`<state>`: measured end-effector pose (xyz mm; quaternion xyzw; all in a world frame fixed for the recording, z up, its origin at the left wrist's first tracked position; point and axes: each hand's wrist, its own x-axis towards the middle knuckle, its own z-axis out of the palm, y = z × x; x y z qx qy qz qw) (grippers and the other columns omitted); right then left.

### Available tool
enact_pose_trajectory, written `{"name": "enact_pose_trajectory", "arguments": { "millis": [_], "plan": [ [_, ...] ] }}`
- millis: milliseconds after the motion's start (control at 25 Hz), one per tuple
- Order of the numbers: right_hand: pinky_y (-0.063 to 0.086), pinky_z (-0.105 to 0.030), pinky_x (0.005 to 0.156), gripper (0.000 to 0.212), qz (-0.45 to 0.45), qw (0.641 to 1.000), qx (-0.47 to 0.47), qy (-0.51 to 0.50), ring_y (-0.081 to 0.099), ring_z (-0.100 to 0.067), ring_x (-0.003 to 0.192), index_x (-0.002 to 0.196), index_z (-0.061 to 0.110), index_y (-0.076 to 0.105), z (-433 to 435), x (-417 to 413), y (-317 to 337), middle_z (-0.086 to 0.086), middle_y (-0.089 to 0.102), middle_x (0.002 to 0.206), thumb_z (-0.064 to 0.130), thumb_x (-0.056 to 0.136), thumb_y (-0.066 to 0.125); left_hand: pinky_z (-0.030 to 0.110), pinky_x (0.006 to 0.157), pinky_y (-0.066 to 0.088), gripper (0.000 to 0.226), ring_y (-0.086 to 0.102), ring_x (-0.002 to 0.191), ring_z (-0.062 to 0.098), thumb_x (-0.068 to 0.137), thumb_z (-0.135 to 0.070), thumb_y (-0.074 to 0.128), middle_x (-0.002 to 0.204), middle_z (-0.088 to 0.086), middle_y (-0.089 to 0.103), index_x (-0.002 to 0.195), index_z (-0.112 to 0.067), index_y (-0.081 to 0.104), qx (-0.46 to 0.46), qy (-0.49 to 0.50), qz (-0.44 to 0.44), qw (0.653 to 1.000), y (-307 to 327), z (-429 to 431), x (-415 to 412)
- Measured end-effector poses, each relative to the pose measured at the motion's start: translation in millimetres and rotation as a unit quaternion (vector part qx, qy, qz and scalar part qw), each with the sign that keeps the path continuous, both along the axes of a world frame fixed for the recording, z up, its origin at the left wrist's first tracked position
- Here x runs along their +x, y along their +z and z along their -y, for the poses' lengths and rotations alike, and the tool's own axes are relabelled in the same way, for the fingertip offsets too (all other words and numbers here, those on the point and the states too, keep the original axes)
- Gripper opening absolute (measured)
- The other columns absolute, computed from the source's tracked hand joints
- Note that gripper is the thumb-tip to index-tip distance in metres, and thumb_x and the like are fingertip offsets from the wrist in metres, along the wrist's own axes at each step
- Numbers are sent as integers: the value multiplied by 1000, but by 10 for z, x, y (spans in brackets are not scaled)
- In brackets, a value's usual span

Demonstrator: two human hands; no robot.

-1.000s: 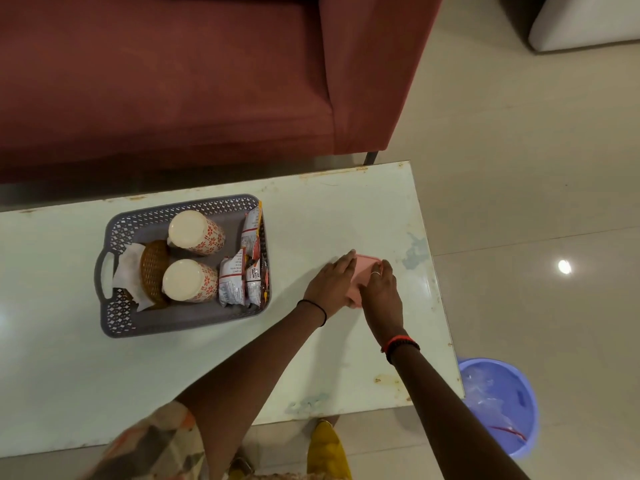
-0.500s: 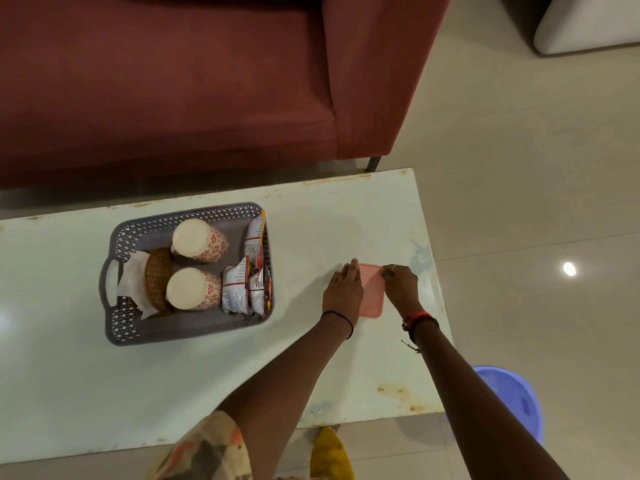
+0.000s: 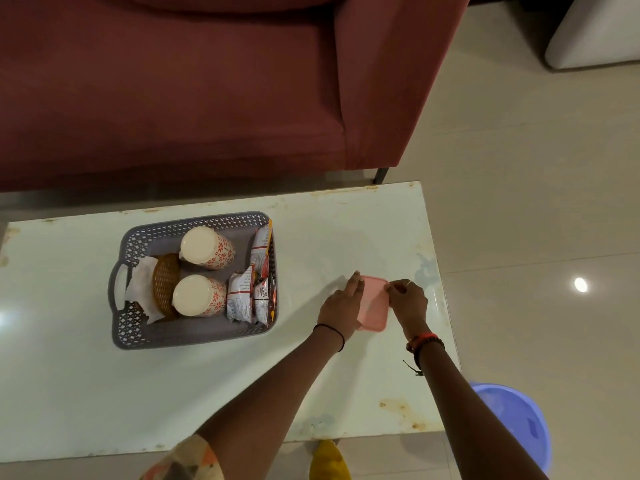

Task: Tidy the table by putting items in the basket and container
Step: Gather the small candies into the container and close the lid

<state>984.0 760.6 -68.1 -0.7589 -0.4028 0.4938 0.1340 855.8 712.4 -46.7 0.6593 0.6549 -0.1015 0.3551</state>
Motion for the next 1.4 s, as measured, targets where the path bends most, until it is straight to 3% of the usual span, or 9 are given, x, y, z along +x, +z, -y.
{"name": "enact_pose_trajectory", "arguments": {
  "millis": [160, 320, 560, 680, 840, 960, 1080, 1160, 1400],
  "plan": [
    [52, -46, 95, 24, -34, 998, -14, -60, 66, -33, 100, 111, 3, 62, 239, 32, -2, -18, 70, 106, 9, 87, 59, 45, 102, 43, 79, 46, 125, 34, 85, -16, 62, 151, 12, 22, 147, -14, 13, 9, 127, 85, 988, -63, 93, -56],
    [54, -48, 92, 27, -99, 987, -59, -113, 65, -36, 101, 112, -3, 62, 491, 75, -49, -21, 68, 107, -2, 86, 59, 44, 94, 47, 41, 55, 112, 34, 88, -12, 57, 128, 17, 48, 125, -4, 43, -4, 368, 169, 914, -101, 140, 4],
    [53, -50, 93, 16, -83, 989, -31, -117, 64, -32, 91, 100, -1, 64, 567, 50, -77, -18, 67, 99, -3, 85, 61, 25, 63, 54, 17, 69, 89, 38, 81, -3, 66, 97, 26, 69, 92, 10, 64, -70, 448, 215, 865, -190, 164, -65],
    [53, -46, 92, 15, -53, 993, -13, -103, 64, -32, 93, 99, -1, 65, 553, 41, -120, -19, 69, 102, -1, 85, 61, 27, 68, 52, 11, 69, 86, 37, 80, -2, 67, 87, 19, 64, 73, -3, 59, -69, 460, 218, 858, -176, 153, -35],
    [53, -48, 94, 14, -65, 992, -24, -110, 64, -37, 100, 98, 0, 64, 549, 44, -102, -22, 68, 106, -3, 85, 61, 32, 76, 53, 11, 68, 84, 32, 81, -6, 67, 99, 26, 68, 86, 2, 62, -67, 471, 206, 855, -163, 193, -15],
    [54, -45, 91, 18, -103, 986, -67, -114, 65, -38, 101, 100, 0, 62, 456, 116, -63, -24, 67, 105, -5, 82, 64, 32, 71, 53, 24, 70, 83, 35, 85, -16, 64, 85, 22, 65, 65, -10, 53, -91, 498, 224, 833, -165, 244, -14],
    [54, -42, 89, 34, -127, 983, -85, -103, 63, -30, 97, 116, 3, 57, 370, 209, -24, -18, 66, 101, 2, 83, 67, 30, 68, 55, 26, 66, 72, 25, 90, -26, 58, 92, 17, 62, 91, 0, 60, -184, 588, 299, 729, -128, 325, 37],
    [54, -42, 89, 36, -144, 981, -82, -103, 61, -26, 95, 119, 5, 56, 325, 242, -11, -15, 65, 100, 2, 84, 65, 37, 83, 55, 34, 65, 89, 28, 91, -22, 58, 102, 19, 62, 113, 4, 54, -224, 643, 357, 639, -113, 368, 78],
    [56, -39, 83, 34, -151, 984, -63, -65, 64, -30, 93, 116, 0, 60, 222, 52, 20, -18, 66, 99, -8, 83, 60, 41, 104, 44, 39, 55, 120, 30, 89, -5, 58, 125, 23, 57, 125, 6, 47, -200, 726, 426, 502, -62, 406, 121]
  ]
}}
